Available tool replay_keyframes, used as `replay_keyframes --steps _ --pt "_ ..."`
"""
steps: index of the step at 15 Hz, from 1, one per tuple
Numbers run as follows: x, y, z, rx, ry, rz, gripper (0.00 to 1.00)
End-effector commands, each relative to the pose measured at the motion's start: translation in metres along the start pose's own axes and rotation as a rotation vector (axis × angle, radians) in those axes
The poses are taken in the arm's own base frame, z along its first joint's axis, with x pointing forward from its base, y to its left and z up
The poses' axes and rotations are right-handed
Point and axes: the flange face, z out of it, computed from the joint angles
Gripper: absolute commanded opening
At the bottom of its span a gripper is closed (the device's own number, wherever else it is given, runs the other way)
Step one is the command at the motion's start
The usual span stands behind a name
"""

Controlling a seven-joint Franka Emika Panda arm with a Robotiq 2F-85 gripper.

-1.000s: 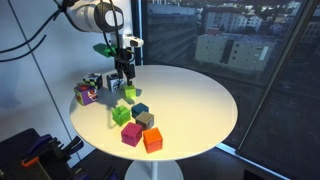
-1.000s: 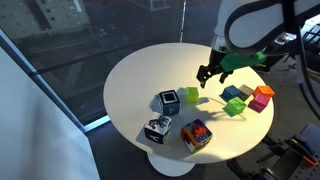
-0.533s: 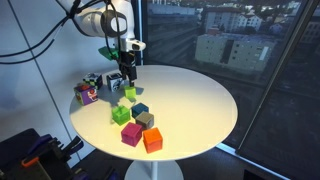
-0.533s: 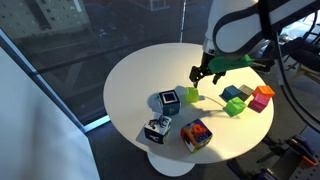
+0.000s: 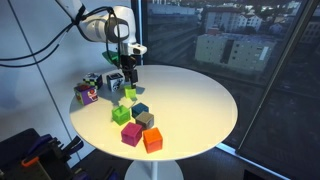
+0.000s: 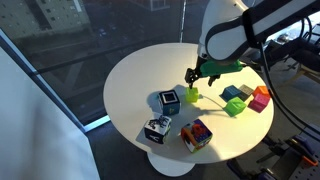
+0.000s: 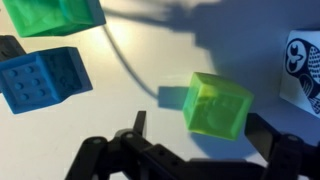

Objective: Put the lime green building block on top of the green building block

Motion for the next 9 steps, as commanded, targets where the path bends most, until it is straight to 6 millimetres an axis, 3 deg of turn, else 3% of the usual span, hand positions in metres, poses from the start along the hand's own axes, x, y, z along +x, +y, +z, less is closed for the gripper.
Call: replay_keyframes --steps 1,9 --pt "0.009 -0.011 0.002 -0.003 0.022 0.028 1.0" --pt "0.012 -0.03 0.01 -0.015 0.025 0.036 1.0"
